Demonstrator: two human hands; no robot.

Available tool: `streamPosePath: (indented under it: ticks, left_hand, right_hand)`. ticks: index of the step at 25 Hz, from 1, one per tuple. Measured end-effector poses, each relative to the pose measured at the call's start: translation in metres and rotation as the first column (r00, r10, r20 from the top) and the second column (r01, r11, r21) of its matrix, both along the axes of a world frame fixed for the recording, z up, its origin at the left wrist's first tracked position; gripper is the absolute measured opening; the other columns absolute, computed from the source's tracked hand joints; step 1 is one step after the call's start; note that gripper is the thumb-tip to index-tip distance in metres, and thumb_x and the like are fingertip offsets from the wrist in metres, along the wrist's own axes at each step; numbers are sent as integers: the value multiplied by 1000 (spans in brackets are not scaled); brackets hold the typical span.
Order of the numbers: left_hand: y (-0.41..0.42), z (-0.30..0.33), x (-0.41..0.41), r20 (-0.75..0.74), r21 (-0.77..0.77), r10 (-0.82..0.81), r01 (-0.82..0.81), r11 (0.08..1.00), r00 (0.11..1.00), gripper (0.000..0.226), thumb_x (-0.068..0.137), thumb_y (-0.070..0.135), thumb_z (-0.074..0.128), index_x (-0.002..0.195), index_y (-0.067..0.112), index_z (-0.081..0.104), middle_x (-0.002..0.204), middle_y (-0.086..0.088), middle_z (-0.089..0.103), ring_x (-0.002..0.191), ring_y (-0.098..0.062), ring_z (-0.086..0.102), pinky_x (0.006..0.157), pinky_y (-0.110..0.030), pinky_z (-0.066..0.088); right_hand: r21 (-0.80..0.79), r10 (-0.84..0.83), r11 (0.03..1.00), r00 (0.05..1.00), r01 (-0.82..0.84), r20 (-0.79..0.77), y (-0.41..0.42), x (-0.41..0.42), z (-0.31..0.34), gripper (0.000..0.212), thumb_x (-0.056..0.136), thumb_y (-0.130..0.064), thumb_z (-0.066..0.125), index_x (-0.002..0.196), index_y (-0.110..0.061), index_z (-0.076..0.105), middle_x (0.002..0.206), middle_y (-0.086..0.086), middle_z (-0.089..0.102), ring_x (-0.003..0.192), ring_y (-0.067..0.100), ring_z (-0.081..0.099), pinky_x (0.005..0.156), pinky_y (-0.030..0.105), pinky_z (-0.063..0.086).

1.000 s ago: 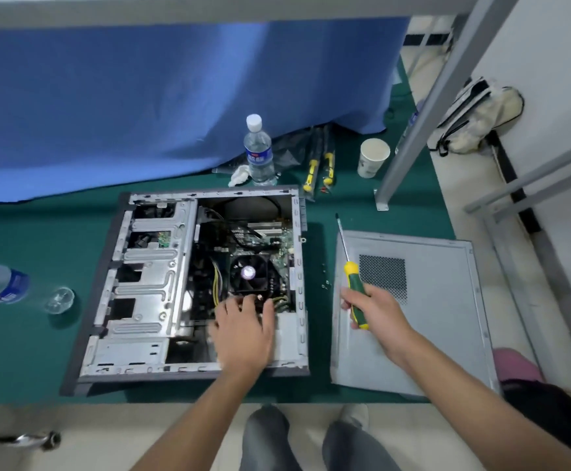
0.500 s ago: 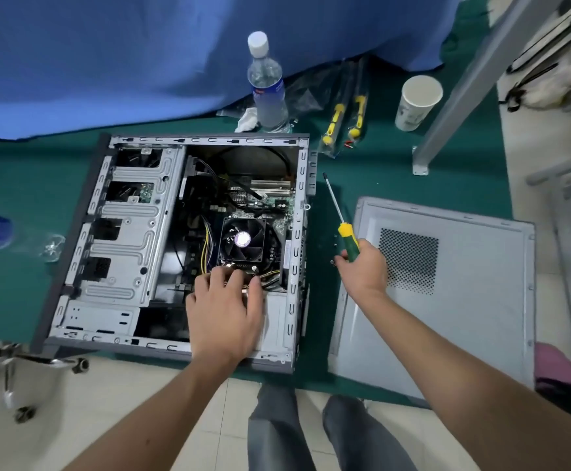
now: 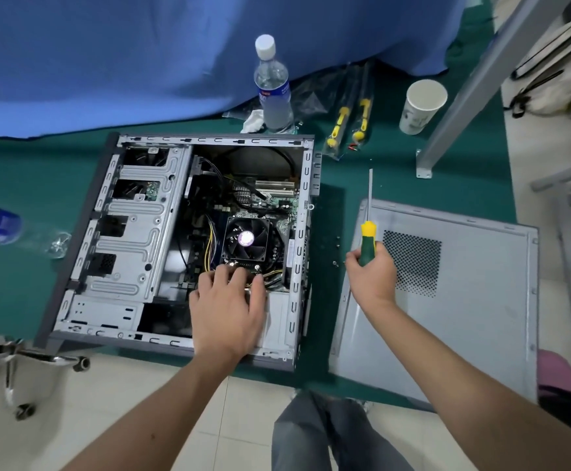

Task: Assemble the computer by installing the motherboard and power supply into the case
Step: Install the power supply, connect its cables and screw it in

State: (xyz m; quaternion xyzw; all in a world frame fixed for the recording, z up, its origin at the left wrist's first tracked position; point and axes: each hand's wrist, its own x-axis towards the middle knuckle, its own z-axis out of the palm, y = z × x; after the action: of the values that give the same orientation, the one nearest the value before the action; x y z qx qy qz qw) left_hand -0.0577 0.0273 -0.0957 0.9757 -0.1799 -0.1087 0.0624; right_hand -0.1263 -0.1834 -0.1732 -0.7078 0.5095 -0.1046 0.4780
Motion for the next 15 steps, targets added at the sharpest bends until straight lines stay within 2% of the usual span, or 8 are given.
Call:
streamPosePath:
  ticks: [3,5,8,10,12,14,15]
  left_hand:
    - [3,0,-1,-3,-10,-3,3,1000,1000,51,97,55,20,100,24,61,112,0,56,105,-23,44,87,-44,38]
    - [3,0,-2,-7,-33,-2,2,999,1000,48,99,53,24,106,23,60,115,-1,55,108,-23,45,93,-45,37]
    - [1,7,-10,-10,-165,-53,51,985,999,34,100,43,40,118,22,60,121,-1,55,118,-20,47,109,-48,28]
    - [1,17,-17,26,-273,-124,127,954,992,28,97,34,54,121,21,61,122,0,55,122,-18,47,116,-50,22]
    - [2,31,-27,5,-397,-212,197,896,977,29,94,28,63,121,21,62,120,6,54,116,-12,50,111,-42,33]
    - [-2,48,-39,-125,-558,-305,187,808,944,25,93,25,66,118,25,62,115,14,54,100,-2,56,91,-25,47]
    - [-5,54,-45,-198,-627,-341,149,765,919,22,93,23,67,114,26,64,111,16,55,92,-4,59,81,-24,51]
  right_hand:
    - [140,-35,990,993,19,114,17,-17,27,12,88,-11,65,82,-8,55,71,7,54,61,18,49,62,33,45]
    - [209,-10,978,987,-25,162,28,-29,47,15,84,-13,70,80,-13,56,74,10,60,64,20,54,67,37,50]
    - [314,45,942,971,-120,236,41,-42,77,21,79,-13,78,80,-14,58,82,10,68,77,31,65,78,39,55]
    - [355,77,920,964,-167,255,47,-46,94,23,78,-14,80,81,-14,57,77,8,66,72,30,65,79,39,55]
    - [427,69,883,953,-196,296,56,-50,108,23,78,-12,79,83,-14,56,71,1,64,67,20,62,75,36,56]
    - [500,52,836,940,-226,337,60,-51,118,23,80,-10,78,85,-14,57,70,-4,65,68,16,62,69,30,54]
    - [522,64,817,938,-246,342,60,-52,123,22,81,-10,78,85,-15,57,69,-5,65,67,15,62,66,27,53]
